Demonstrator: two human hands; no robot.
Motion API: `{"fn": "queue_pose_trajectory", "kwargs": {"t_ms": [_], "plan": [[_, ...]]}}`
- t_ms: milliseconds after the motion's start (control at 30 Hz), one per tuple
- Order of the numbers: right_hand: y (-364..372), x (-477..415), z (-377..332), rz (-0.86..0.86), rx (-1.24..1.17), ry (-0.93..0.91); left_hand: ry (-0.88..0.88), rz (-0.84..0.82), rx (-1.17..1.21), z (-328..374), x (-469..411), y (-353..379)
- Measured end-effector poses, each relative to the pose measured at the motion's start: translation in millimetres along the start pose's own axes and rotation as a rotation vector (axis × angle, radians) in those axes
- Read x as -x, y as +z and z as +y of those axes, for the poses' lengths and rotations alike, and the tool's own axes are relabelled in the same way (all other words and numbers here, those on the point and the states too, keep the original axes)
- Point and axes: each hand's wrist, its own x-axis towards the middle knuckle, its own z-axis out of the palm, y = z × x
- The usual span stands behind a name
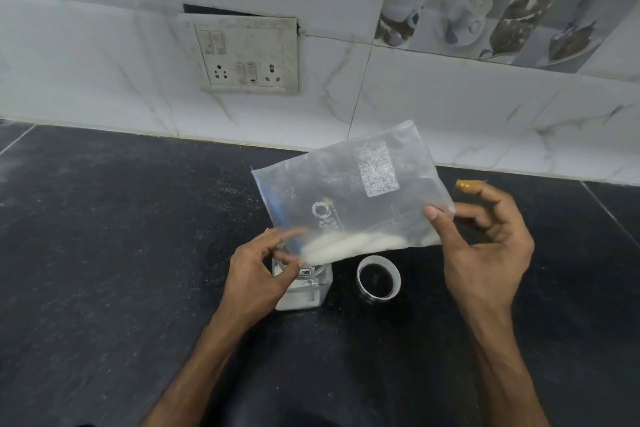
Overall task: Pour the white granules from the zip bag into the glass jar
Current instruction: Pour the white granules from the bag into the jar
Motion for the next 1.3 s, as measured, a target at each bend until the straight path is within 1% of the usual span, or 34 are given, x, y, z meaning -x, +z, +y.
{"fn": "queue_pose_trajectory", "kwargs": {"t_ms": [133,233,333,433,733,1033,1167,1300], "plan": [[3.1,2.1,-1.7,-0.017,0.009,0.015,-0.013,0.020,-0.016,2.4,-0.2,-0.4],[2.3,1.6,-1.2,0.019,-0.007,0.011,0.000,0.004,-0.001,-2.1,-0.2,0.9],[1.7,2.3,-0.8,-0.007,0.002,0.010,-0.003,0.020,-0.001,-1.3,-0.6,0.8],[0.5,1.3,0.2,0.021,-0.003,0.007,0.011,0.005,-0.002,-3.3,-0.6,1.3],[-1.0,1.3,0.1,-0.008,0.019,0.004,-0.001,0.004,0.033,-3.6,-0.1,1.3],[-3.4,2.9,2.4,0.018,0.020,0.016,-0.014,0.001,0.022,-3.0,0.4,1.5],[0.7,4.8,2.4,-0.019,-0.029,0.021,0.004,0.014,0.003,1.1,0.6,0.0],[-3.4,1.9,5.2,-0.092,-0.071,0.075,0.014,0.019,-0.006,4.3,0.8,0.2]]}}
